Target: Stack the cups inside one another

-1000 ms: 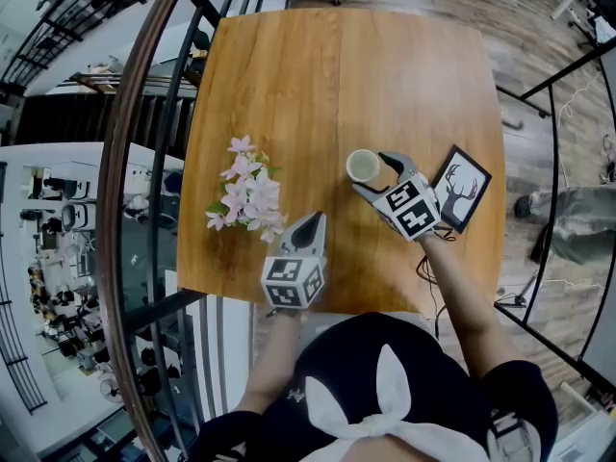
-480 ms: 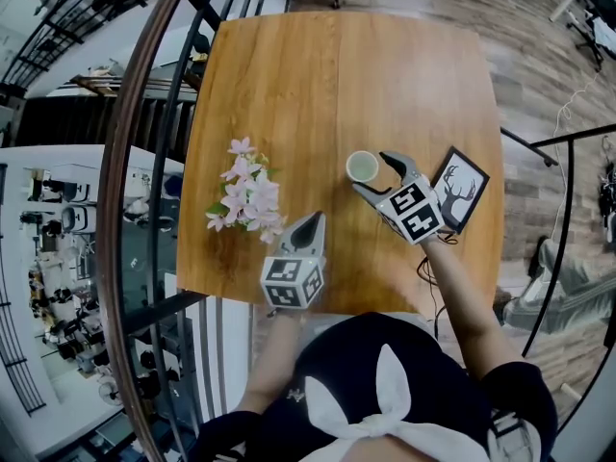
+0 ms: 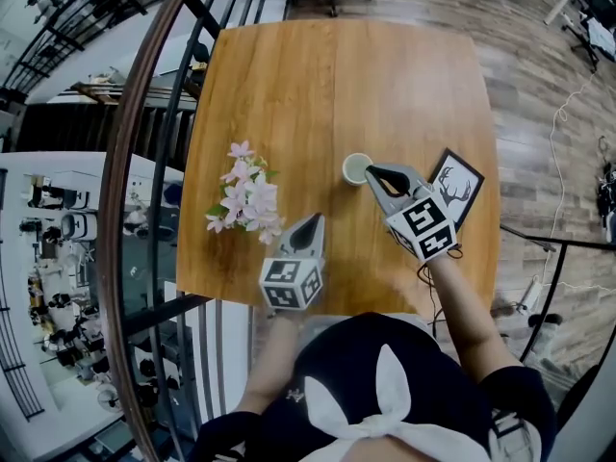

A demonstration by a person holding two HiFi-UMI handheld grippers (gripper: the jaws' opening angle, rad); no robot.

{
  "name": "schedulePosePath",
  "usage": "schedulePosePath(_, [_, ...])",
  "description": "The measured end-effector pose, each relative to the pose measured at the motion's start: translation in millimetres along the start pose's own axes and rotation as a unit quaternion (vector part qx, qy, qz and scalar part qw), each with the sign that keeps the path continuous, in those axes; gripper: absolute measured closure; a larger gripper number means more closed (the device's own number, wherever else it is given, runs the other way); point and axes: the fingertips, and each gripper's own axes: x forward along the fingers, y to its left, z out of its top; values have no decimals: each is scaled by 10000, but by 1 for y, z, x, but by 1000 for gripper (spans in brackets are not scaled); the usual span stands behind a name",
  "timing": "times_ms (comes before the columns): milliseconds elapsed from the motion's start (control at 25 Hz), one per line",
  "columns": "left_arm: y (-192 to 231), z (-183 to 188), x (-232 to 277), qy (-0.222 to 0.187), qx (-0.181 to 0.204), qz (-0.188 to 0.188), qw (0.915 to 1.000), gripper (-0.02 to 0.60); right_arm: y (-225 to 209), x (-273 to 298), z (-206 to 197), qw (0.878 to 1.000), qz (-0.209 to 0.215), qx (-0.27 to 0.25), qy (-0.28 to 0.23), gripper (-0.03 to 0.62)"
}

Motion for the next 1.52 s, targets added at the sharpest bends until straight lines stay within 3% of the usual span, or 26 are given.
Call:
schedulePosePath(400, [-11, 10, -10, -172, 223, -81, 9996, 565, 25, -30, 13, 9994, 177, -19, -306, 595])
schedulePosePath(880, [-49, 25, -31, -419, 513, -292, 9974, 565, 59, -72, 2, 9994, 234, 2, -267, 595])
schedulePosePath(1520, [-93, 13, -55, -523, 704, -504, 9949, 565, 92, -110, -24, 9995, 299, -71, -100, 597])
